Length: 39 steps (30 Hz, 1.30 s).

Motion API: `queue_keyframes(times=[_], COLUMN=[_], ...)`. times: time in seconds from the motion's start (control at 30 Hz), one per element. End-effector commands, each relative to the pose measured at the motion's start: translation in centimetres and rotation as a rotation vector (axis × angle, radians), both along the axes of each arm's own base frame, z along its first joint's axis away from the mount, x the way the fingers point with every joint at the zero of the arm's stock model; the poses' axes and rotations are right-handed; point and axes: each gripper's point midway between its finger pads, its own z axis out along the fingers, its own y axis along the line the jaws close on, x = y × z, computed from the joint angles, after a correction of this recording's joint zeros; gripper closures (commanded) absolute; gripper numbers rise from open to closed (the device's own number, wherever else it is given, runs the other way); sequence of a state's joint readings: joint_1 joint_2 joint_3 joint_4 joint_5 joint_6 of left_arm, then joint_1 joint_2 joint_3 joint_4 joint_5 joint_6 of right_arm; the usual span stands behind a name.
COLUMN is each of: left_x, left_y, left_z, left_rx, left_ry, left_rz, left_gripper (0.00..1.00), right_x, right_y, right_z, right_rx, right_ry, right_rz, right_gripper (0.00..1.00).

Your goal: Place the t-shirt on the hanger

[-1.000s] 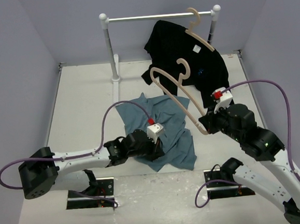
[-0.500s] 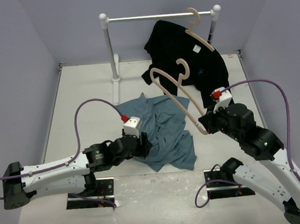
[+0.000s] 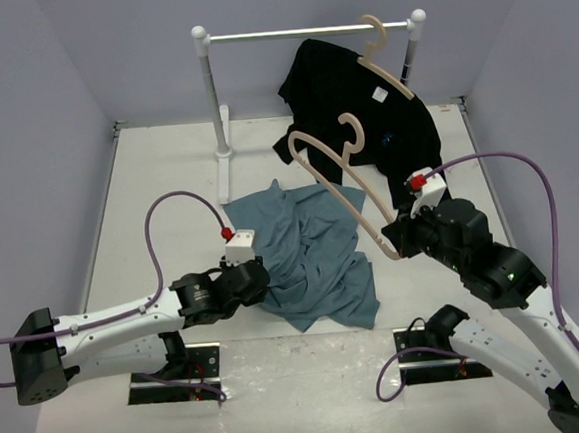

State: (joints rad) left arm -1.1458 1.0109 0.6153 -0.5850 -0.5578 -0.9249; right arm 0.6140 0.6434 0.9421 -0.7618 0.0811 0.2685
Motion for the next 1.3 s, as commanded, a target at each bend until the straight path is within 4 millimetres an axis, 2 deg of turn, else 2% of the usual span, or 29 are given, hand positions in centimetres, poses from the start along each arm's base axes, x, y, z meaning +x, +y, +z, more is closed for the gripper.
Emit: queue_keyframes(times=[0.0,0.13,0.23,0.4,0.6,0.67,0.7,0.73,0.8,0.93,1.0,1.07,1.1,1.17,1.27], left_x=[-0.3,-0.5,-0.6,-0.7,-0.6,-0.3,-0.2,-0.1,0.2,1.0,2.1,3.9,5.0,7.3,10.4], left_y=[0.0,-0.1,0.6,2.3,1.8,1.7,1.8,1.9,1.9,1.6,2.0,2.6,3.2,3.0,2.1], left_z=[0.1,-0.7,-2.1,-4.0,-4.1,-4.2,-4.2,-4.1,-3.7,-1.7,-0.1,1.6,2.0,3.2,5.0], left_rx=[-0.037,-0.029,0.026,0.124,0.099,0.096,0.097,0.098,0.096,0.074,0.076,0.051,0.042,-0.015,-0.103], left_ry=[0.007,0.023,0.049,0.071,0.067,0.051,0.048,0.045,0.031,-0.012,-0.042,-0.064,-0.073,-0.089,-0.11], left_rz=[-0.001,-0.012,0.018,0.081,0.065,0.062,0.063,0.07,0.075,0.086,0.106,0.157,0.174,0.165,0.133], left_gripper=[0.44,0.4,0.41,0.49,0.57,0.69,0.69,0.79,0.83,0.84,0.92,1.0,1.0,1.0,1.0], right_x=[0.6,0.7,0.8,0.6,0.5,0.3,0.3,0.3,0.1,-0.5,-1.8,-3.3,-4.0,-5.0,-6.6], right_y=[0.8,1.0,1.2,1.3,1.4,1.3,1.3,1.3,1.2,1.2,1.9,2.0,1.7,1.1,0.5], right_z=[2.3,2.1,2.1,2.1,2.3,2.6,2.7,2.7,3.0,3.0,3.2,3.4,3.8,4.8,5.8], right_rx=[0.048,0.049,0.051,0.052,0.054,0.058,0.06,0.061,0.065,0.058,0.072,0.078,0.08,0.081,0.077], right_ry=[-0.071,-0.068,-0.065,-0.058,-0.059,-0.061,-0.063,-0.065,-0.071,-0.065,-0.059,-0.042,-0.043,-0.043,-0.029], right_rz=[0.024,0.027,0.033,0.043,0.05,0.054,0.055,0.055,0.057,0.083,0.163,0.222,0.233,0.239,0.263], right_gripper=[1.0,1.0,1.0,1.0,1.0,1.0,1.0,1.0,1.0,1.0,1.0,1.0,1.0,1.0,1.0])
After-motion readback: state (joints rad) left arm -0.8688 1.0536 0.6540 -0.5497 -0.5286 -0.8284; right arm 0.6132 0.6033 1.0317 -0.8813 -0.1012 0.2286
